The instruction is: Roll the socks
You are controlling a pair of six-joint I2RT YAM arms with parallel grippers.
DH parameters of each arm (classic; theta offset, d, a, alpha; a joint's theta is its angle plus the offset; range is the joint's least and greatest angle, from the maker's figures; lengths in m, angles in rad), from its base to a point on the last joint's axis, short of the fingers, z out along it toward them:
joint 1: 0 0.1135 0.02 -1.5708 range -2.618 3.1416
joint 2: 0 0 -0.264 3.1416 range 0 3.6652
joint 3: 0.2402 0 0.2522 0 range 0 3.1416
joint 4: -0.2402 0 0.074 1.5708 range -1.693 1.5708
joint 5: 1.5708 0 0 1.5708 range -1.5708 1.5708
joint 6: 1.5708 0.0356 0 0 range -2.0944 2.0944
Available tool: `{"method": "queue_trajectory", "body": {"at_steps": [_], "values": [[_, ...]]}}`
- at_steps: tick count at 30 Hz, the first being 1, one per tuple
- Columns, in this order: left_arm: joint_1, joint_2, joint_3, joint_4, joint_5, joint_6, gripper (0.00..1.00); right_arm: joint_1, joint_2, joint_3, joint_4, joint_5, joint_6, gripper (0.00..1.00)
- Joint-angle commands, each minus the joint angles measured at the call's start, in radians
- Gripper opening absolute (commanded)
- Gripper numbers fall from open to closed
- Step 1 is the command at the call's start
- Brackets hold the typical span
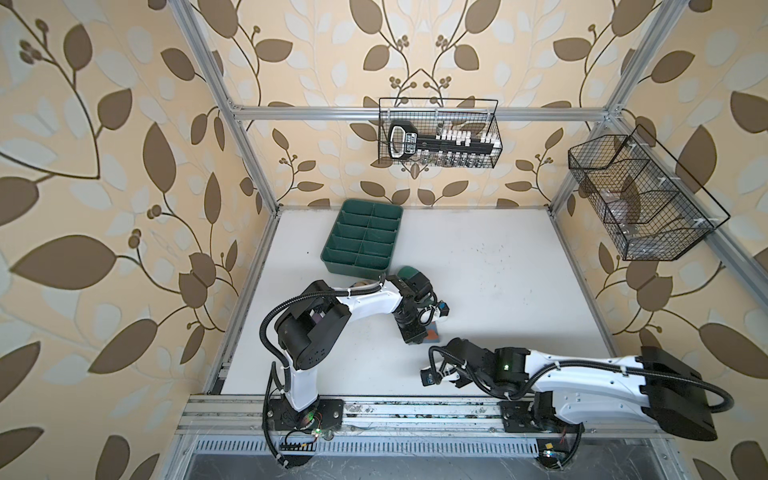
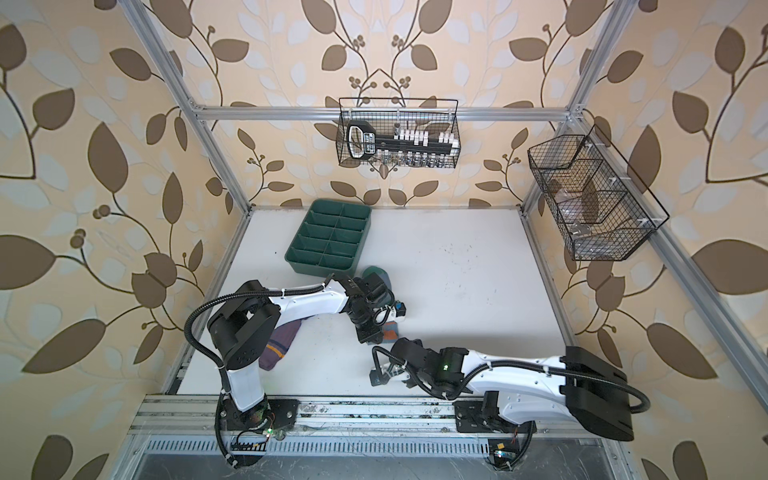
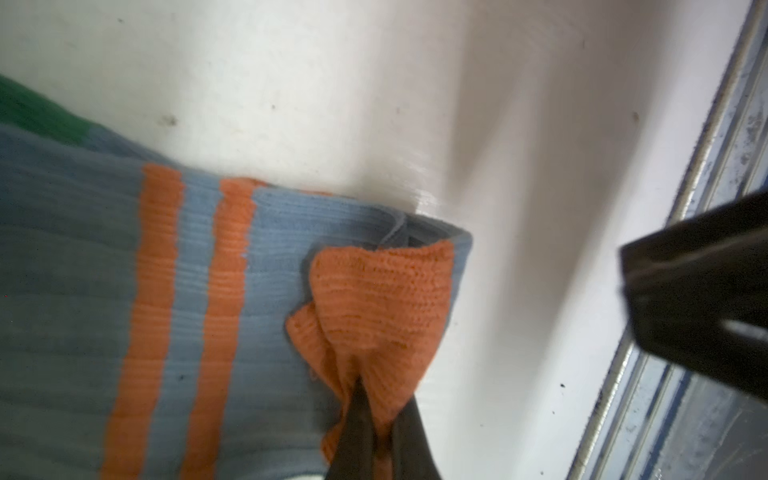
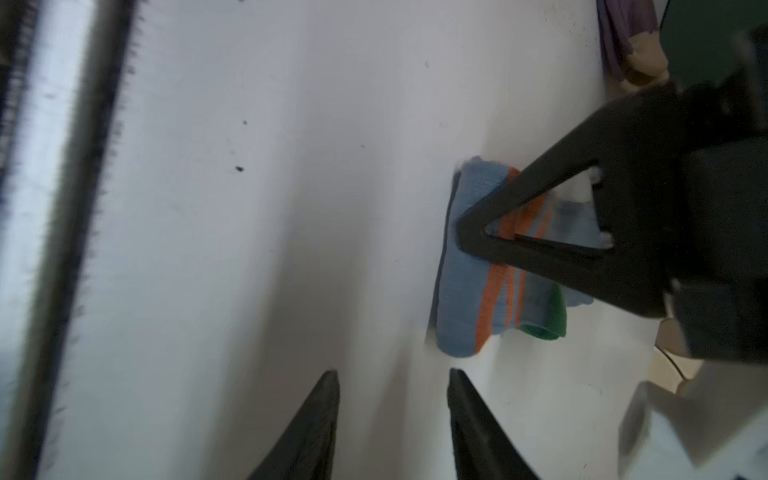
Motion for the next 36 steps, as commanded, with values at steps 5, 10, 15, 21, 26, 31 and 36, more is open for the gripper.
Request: {"method": "queue_trajectory", "body": {"at_steps": [5, 10, 15, 21, 26, 31, 36], "values": [[0.009, 0.027, 0.011, -0.017, 0.013, -0.011, 0.00, -0.091, 0.137, 0.000, 0.309, 0.054, -0.048, 0.44], [0.009, 0.034, 0.015, -0.016, 0.018, -0.013, 0.00, -0.122, 0.220, 0.015, 0.329, 0.018, -0.048, 0.42], [0.009, 0.036, 0.015, -0.011, 0.022, -0.014, 0.00, -0.123, 0.279, 0.032, 0.318, -0.024, -0.048, 0.31], [0.009, 0.017, 0.008, 0.013, 0.006, -0.027, 0.02, -0.103, 0.298, 0.059, 0.213, -0.050, -0.035, 0.04], [0.009, -0.047, -0.012, 0.050, -0.029, -0.052, 0.27, -0.099, 0.303, 0.111, 0.061, -0.088, 0.017, 0.00], [0.010, -0.192, -0.074, 0.117, -0.130, -0.089, 0.43, -0.123, 0.289, 0.175, -0.127, -0.135, 0.110, 0.00], [0.018, -0.405, -0.157, 0.186, -0.341, -0.160, 0.51, -0.148, 0.269, 0.221, -0.275, -0.248, 0.162, 0.00]]}}
